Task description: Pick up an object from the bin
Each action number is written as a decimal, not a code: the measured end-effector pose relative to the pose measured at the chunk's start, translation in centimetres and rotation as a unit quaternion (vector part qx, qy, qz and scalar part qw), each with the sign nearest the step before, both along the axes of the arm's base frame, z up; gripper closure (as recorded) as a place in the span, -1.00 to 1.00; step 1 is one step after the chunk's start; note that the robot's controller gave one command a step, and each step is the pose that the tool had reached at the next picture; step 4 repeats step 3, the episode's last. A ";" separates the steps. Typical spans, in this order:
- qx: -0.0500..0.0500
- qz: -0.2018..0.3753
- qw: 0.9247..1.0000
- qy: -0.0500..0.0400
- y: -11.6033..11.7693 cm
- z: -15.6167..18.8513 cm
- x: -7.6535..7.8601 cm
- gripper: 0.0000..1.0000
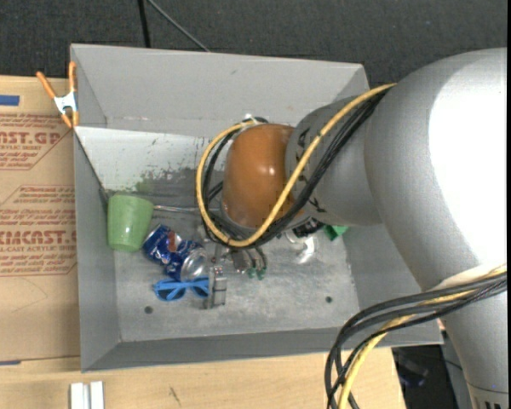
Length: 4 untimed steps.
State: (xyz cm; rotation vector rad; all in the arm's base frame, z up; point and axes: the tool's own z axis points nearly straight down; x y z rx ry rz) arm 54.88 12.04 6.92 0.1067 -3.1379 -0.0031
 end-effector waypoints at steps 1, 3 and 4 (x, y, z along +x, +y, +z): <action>-0.001 -0.005 1.000 -0.001 6.5 0.0 -0.7 -1.00; 0.001 -0.031 0.999 -0.006 3.5 20.7 1.6 1.00; 0.001 -0.031 0.999 -0.006 3.5 20.7 1.6 1.00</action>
Offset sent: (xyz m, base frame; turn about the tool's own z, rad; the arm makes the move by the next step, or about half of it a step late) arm -0.0058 0.0611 0.0008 0.0162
